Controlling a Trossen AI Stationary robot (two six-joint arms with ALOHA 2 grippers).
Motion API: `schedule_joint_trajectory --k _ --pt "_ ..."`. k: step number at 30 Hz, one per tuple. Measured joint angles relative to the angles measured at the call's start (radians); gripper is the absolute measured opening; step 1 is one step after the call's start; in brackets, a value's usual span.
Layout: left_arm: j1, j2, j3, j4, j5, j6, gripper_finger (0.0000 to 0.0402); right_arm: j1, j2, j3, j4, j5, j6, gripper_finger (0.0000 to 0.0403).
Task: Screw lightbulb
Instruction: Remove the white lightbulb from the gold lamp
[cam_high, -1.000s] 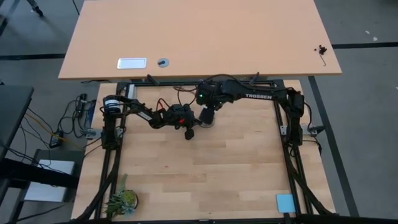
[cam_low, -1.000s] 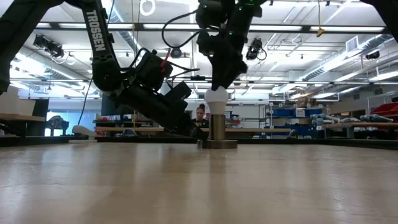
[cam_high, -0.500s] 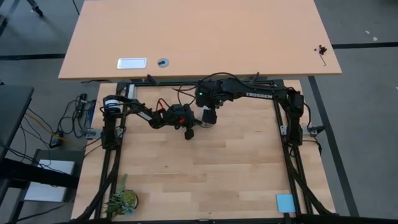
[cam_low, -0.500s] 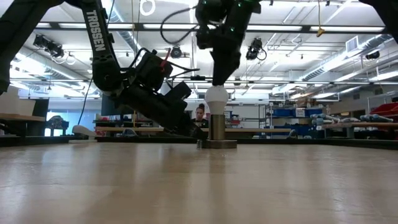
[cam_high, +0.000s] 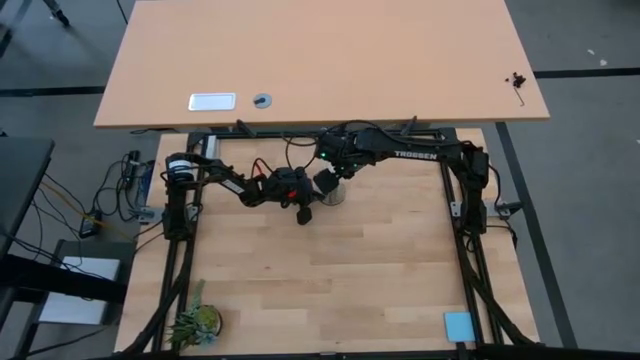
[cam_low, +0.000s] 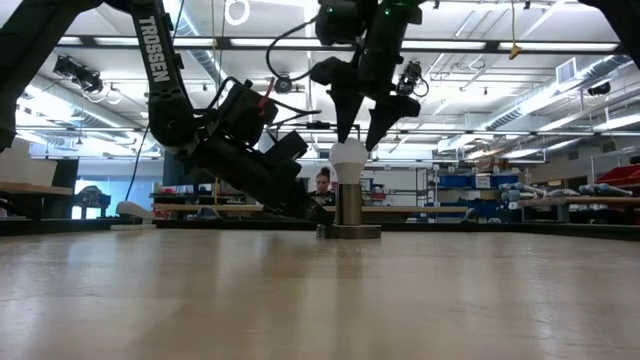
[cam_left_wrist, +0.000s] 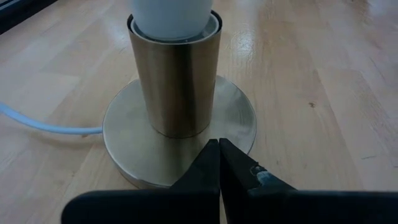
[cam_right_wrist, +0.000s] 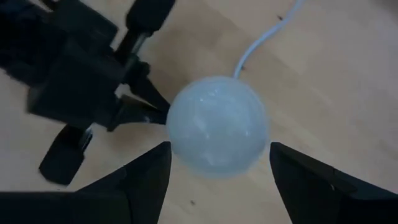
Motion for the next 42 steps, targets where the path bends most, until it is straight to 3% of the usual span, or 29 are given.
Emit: schedule_joint_trajectory --k 12,15,22,25,32,42 --pt "0.000 0.000 0.000 0.001 -0.001 0.000 0.0001 -0.022 -0.001 -0.023 0.062 0.017 -0.076 0.0241" --pt "0.000 0.000 0.000 0.000 -0.001 0.000 0.0001 -0.033 -0.002 -0.022 0.063 0.005 -0.246 0.0232" --pt "0.000 0.000 0.000 0.000 -0.001 0.000 0.0001 -0.051 -0.005 -0.021 0.062 -0.041 -0.858 0.0229" --pt "0.000 0.000 0.000 0.000 -0.001 0.000 0.0001 -0.044 -0.005 -0.021 0.060 -0.016 -0.951 0.0229" --pt "0.000 0.000 0.000 -0.002 0.000 0.000 0.0001 -0.013 -0.018 -0.022 0.047 0.051 -0.821 0.0231" --pt "0.000 0.000 0.000 -0.003 0.004 -0.011 0.0001 0.002 -0.015 0.009 0.035 0.063 -0.178 0.0259"
